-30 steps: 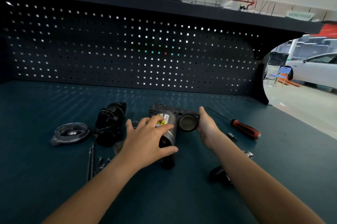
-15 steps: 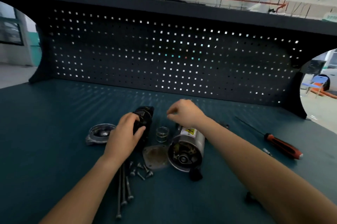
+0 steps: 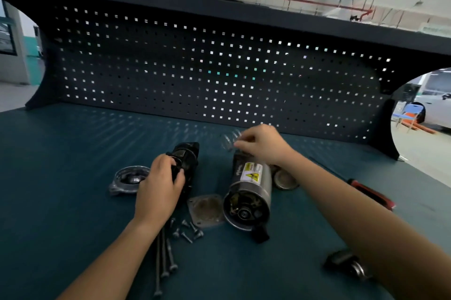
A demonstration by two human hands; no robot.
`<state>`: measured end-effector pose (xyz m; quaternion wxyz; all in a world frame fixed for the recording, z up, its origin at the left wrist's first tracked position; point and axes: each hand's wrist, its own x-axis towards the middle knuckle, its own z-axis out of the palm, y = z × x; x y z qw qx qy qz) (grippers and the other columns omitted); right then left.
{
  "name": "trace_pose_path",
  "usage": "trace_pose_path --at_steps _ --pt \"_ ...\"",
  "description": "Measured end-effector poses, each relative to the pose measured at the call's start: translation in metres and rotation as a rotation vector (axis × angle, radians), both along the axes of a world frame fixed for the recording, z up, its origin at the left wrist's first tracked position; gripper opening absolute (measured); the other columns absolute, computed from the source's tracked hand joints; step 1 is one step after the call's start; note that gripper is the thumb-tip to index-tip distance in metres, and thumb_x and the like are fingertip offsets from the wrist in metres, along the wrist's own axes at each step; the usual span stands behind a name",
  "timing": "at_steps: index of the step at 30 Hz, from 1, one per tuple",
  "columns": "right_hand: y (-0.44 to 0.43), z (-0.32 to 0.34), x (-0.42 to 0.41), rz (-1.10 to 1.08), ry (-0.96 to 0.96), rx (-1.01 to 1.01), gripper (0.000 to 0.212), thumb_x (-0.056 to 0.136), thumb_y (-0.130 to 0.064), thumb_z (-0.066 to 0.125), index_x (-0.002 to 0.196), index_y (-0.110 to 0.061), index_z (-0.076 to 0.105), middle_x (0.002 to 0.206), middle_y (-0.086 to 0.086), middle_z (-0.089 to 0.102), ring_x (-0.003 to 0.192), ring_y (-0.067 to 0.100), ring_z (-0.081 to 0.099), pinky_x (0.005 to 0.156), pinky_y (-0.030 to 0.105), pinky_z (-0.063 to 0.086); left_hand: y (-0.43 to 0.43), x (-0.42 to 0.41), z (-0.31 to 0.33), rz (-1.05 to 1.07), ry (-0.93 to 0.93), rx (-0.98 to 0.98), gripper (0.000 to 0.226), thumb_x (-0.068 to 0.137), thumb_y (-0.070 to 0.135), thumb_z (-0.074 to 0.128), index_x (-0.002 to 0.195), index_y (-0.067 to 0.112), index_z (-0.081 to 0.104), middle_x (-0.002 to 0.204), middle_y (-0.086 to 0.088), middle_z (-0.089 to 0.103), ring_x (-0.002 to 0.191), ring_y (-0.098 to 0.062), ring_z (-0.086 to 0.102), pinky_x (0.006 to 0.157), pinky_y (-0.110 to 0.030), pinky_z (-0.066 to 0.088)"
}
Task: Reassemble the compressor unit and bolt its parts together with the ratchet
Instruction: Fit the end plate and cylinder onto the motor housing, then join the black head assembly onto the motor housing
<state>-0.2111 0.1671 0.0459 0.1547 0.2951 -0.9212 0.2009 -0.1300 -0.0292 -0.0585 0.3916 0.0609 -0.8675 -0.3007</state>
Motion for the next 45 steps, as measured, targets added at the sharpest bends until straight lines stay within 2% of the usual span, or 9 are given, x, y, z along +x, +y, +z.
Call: trace_pose_path --at_steps 2,9,13,19,25,30,34,38,45 --pt "0.041 0.005 0.008 -0.057 0.026 -0.172 0.013 0.083 -0.019 0.068 0.09 -0.01 0.072 0.077 -0.004 0.065 0.071 0.006 0.056 0.06 0.003 0.038 -0.001 0.004 0.004 0.014 0.022 -0.003 0.014 0.09 0.019 0.057 0.094 0.007 0.049 0.089 0.0 0.052 0.066 -0.016 0.046 0.055 -0.031 0.033" --pt "0.152 -0.027 0.033 -0.268 -0.135 -0.253 0.012 0.077 -0.007 0.073 0.088 -0.005 0.073 0.065 -0.008 0.066 0.051 -0.008 0.058 0.066 0.011 0.051 0.02 0.03 0.04 -0.056 0.079 0.17 0.016 0.088 0.031 0.06 0.094 0.021 0.05 0.073 0.015 0.049 0.064 -0.009 0.049 0.056 -0.03 0.039" --pt "0.144 -0.043 0.032 -0.27 -0.14 -0.299 0.015 0.074 -0.013 0.077 0.086 -0.005 0.073 0.077 0.007 0.071 0.058 0.001 0.061 0.075 0.025 0.054 0.045 0.053 0.051 -0.14 0.154 0.305 0.018 0.082 0.037 0.065 0.091 0.025 0.056 0.082 0.022 0.053 0.075 0.004 0.05 0.06 -0.016 0.038" --pt "0.121 -0.059 0.02 -0.254 -0.114 -0.335 0.017 0.076 -0.015 0.075 0.09 -0.004 0.073 0.085 0.006 0.072 0.074 0.009 0.062 0.065 0.007 0.043 0.069 0.098 0.069 -0.362 0.259 0.467 0.02 0.056 0.053 0.066 0.074 0.044 0.061 0.096 0.031 0.064 0.091 0.009 0.06 0.067 -0.011 0.05" --pt "0.118 -0.063 0.014 -0.248 -0.097 -0.362 0.015 0.08 -0.019 0.072 0.087 -0.005 0.073 0.087 0.008 0.072 0.083 0.016 0.065 0.077 0.026 0.051 0.109 0.113 0.066 -0.503 0.19 0.46 0.031 0.043 0.052 0.069 0.069 0.039 0.06 0.106 0.031 0.06 0.097 0.013 0.056 0.065 -0.006 0.048" --pt "0.115 -0.064 0.013 -0.236 -0.088 -0.426 0.011 0.083 -0.01 0.066 0.085 -0.004 0.074 0.087 0.009 0.072 0.077 0.012 0.061 0.059 0.002 0.037 0.128 0.107 0.047 -0.587 0.196 0.651 0.035 0.041 0.048 0.08 0.068 0.033 0.063 0.101 0.021 0.068 0.092 0.003 0.064 0.069 -0.017 0.053" --pt "0.116 -0.065 0.011 -0.218 -0.087 -0.461 0.011 0.081 -0.007 0.066 0.085 -0.003 0.074 0.086 0.01 0.072 0.075 0.012 0.061 0.058 0.004 0.035 0.141 0.101 0.032 -0.582 0.154 0.452 0.031 0.043 0.049 0.072 0.068 0.035 0.059 0.106 0.018 0.065 0.105 -0.004 0.06 0.09 -0.021 0.046" --pt "0.117 -0.067 0.007 -0.194 -0.097 -0.47 0.012 0.079 -0.014 0.072 0.086 -0.004 0.074 0.084 0.006 0.071 0.076 0.011 0.062 0.061 0.004 0.039 0.147 0.096 0.028 -0.525 0.155 0.203 0.034 0.046 0.055 0.064 0.074 0.036 0.054 0.106 0.017 0.061 0.102 0.015 0.05 0.08 0.002 0.033" --pt "0.121 -0.071 0.006 -0.184 -0.026 -0.402 0.012 0.078 -0.02 0.074 0.083 -0.009 0.073 0.078 0.004 0.07 0.074 0.011 0.06 0.062 0.009 0.038 0.152 0.088 0.015 -0.572 0.12 -0.138 0.031 0.062 0.054 0.057 0.08 0.032 0.045 0.112 0.021 0.053 0.1 0.015 0.045 0.082 -0.001 0.031"
